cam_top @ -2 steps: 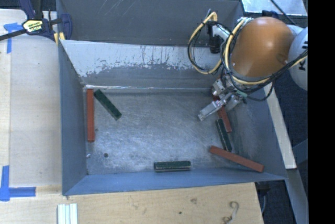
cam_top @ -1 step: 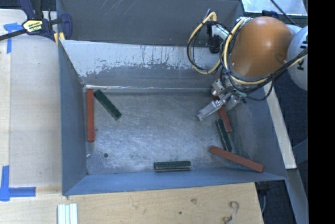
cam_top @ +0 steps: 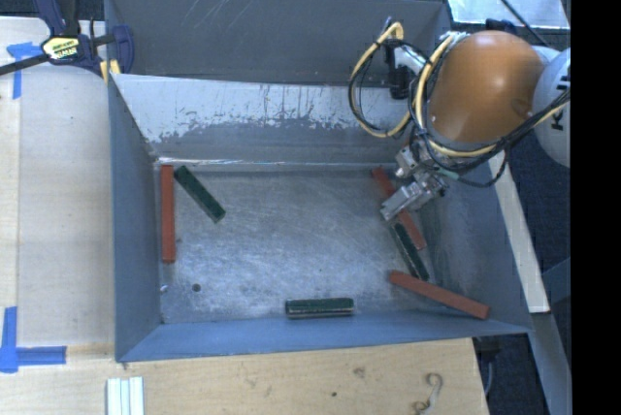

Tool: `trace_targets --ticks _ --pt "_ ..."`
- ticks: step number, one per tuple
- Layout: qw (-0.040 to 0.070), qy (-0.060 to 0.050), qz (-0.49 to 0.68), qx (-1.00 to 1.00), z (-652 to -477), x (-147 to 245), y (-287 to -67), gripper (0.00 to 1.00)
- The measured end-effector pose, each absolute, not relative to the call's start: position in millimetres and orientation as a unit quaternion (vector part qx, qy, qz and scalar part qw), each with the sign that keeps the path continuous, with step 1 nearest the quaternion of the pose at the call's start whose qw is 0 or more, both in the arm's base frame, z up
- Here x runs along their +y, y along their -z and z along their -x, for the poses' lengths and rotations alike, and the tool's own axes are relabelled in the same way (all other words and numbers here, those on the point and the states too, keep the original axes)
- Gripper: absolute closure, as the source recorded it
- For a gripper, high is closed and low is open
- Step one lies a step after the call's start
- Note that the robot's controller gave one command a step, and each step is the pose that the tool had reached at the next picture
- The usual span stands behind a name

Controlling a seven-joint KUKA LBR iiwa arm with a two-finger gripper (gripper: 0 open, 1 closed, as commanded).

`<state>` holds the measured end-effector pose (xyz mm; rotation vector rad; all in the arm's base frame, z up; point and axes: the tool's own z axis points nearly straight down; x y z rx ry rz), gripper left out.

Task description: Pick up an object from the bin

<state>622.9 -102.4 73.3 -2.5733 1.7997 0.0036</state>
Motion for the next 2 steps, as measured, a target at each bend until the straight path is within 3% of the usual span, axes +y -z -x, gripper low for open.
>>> trace_targets --ticks 2 --pt "0.002 0.001 0.817 0.576 -625.7 -102.4 -184.4 1.0"
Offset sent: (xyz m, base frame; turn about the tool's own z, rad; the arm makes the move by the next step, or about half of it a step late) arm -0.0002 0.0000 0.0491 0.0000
